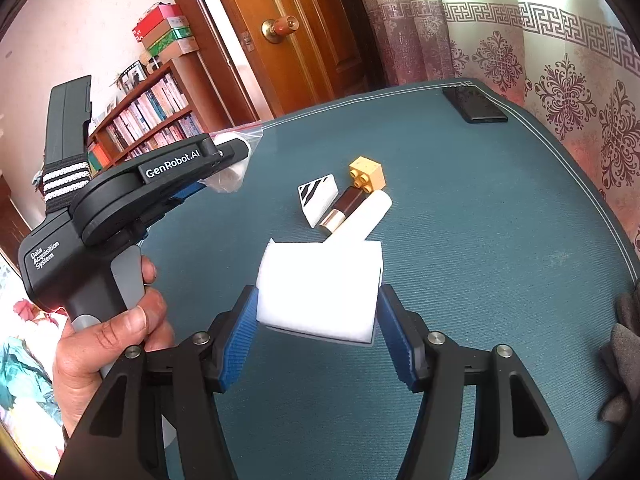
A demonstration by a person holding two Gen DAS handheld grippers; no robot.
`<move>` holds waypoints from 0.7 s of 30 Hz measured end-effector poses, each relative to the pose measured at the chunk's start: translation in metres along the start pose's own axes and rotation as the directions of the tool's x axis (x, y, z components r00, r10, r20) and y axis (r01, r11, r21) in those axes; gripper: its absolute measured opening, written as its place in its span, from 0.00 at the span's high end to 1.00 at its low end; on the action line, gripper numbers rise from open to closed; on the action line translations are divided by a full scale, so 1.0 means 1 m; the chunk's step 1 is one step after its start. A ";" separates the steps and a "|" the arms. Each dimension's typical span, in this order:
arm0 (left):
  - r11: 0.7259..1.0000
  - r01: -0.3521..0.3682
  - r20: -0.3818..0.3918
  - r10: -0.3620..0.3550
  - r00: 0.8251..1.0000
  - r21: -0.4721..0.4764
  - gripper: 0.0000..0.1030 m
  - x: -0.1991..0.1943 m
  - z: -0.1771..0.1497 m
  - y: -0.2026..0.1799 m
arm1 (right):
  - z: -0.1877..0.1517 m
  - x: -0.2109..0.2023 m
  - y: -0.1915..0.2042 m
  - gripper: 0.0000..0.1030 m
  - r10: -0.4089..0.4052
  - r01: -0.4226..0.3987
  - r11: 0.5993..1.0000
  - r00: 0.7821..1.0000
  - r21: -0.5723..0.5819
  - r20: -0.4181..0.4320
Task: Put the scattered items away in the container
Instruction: 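Release the bandage roll into the bowl with the left gripper while the right holds the sponge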
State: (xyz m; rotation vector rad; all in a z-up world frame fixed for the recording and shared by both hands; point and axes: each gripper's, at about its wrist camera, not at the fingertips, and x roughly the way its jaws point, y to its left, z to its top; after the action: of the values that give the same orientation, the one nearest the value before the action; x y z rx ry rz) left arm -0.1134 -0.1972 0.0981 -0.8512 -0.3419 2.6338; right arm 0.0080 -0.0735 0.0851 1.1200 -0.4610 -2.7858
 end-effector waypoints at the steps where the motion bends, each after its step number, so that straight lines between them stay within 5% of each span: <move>1: 1.000 0.002 0.005 -0.002 1.000 0.008 0.60 -0.004 -0.001 -0.001 | 0.000 0.000 0.001 0.39 0.004 -0.004 1.000 1.000 0.000 0.000; 8: 1.000 0.027 0.010 -0.027 1.000 0.003 0.60 -0.038 -0.006 0.008 | -0.004 0.006 0.012 0.39 0.052 -0.052 0.999 0.998 -0.003 -0.018; 21: 0.976 -0.220 0.082 0.220 0.972 -0.006 0.60 -0.121 -0.012 0.081 | -0.003 0.030 0.065 0.39 0.190 -0.195 0.978 0.980 -0.074 -0.065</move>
State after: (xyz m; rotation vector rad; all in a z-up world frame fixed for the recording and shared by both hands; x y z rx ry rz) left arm -0.0350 -0.3171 0.1242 -0.8242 -0.2777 2.8792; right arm -0.0126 -0.1424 0.0834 1.0731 -0.4237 -2.5750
